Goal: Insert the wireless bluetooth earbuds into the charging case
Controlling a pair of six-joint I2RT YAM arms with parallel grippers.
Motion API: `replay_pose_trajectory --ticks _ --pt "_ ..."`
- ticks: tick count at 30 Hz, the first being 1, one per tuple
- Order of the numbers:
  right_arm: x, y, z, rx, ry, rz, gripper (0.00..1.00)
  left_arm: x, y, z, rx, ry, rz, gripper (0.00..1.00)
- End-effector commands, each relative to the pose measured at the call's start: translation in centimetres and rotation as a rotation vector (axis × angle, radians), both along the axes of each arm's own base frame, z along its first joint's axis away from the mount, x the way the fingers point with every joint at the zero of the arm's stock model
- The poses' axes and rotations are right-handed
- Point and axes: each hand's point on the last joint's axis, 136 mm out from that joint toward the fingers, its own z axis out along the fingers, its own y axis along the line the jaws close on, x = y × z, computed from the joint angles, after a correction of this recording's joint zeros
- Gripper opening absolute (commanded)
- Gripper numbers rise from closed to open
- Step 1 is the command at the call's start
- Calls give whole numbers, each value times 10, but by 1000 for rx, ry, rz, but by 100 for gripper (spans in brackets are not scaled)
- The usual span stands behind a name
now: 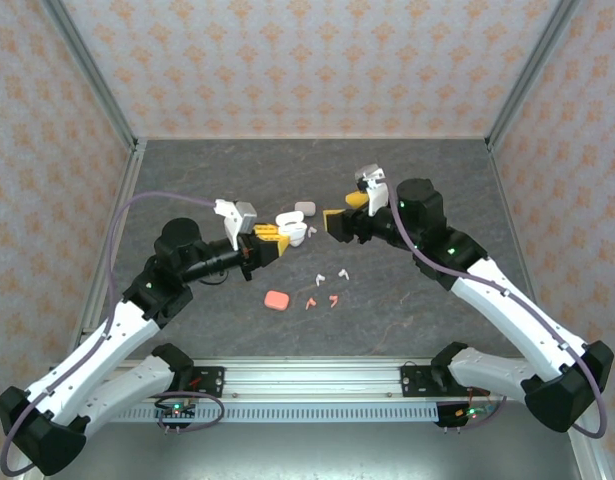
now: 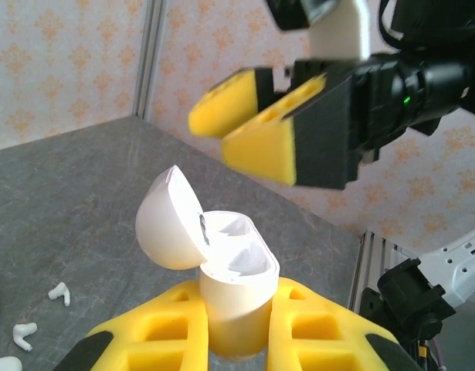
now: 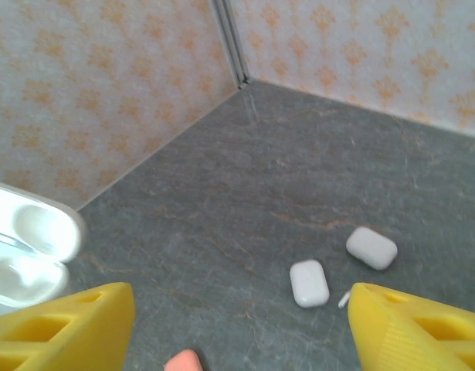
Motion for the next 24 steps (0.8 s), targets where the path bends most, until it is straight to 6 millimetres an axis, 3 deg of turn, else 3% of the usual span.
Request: replay_pose_trajectory --ticks 1,8,16,24 --pt "3 -12 -36 -34 121 -84 71 -8 2 1 0 -30 -13 1" --pt "-4 -3 -112 -132 385 -68 59 -16 3 4 -9 -48 -34 0" --pt "-12 9 -184 -270 511 -77 56 -23 5 11 -24 -69 -45 0" --pt "-13 33 -231 -418 583 -38 48 -25 5 13 -27 -67 -53 0"
